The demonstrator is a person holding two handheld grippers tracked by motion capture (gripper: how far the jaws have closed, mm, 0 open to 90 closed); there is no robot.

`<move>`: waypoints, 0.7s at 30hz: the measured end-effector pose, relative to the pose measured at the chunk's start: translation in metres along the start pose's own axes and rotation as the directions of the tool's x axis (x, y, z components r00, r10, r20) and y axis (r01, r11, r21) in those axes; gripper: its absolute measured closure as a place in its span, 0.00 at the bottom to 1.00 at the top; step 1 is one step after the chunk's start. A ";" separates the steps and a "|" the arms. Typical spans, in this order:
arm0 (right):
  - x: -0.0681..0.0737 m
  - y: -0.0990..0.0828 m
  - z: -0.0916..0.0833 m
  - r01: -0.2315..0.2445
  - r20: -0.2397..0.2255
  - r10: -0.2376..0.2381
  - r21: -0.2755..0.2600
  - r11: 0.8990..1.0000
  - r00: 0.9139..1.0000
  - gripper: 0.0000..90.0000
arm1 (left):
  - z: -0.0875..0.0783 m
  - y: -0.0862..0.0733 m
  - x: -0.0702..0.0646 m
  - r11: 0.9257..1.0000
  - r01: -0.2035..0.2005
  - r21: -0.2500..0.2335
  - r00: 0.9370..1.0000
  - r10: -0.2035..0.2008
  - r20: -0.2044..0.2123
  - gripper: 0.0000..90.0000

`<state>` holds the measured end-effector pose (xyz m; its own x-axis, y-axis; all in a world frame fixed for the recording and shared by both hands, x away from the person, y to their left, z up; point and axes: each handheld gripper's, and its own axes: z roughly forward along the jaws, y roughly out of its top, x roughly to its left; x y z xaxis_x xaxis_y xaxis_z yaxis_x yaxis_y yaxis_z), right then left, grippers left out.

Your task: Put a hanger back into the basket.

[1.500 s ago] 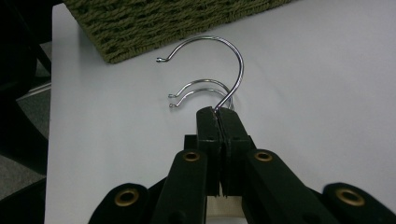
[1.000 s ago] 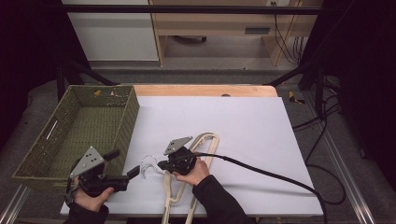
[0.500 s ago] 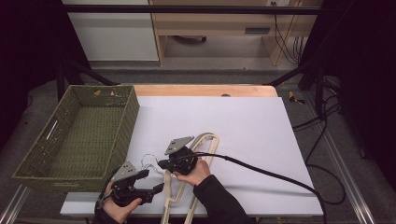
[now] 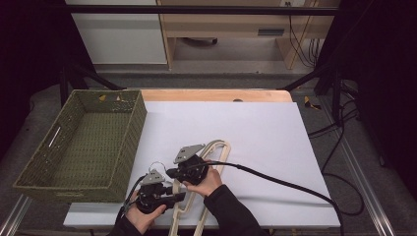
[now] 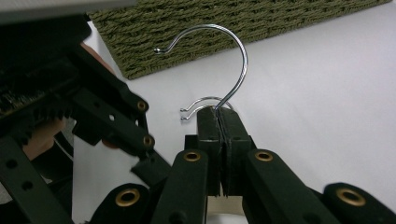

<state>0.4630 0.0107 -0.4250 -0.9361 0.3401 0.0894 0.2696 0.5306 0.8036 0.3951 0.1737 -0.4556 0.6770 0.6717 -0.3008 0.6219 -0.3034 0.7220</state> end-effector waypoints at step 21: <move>-0.006 -0.019 -0.082 -0.057 0.047 0.067 -0.181 0.982 0.997 0.67 | -0.006 0.017 -0.026 0.995 0.065 -0.071 0.998 -0.063 0.028 0.84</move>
<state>0.4454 -0.0652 -0.3921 -0.9046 0.4105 0.1152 0.2771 0.3606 0.8906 0.3861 0.1550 -0.4316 0.6470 0.6703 -0.3634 0.6353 -0.2103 0.7430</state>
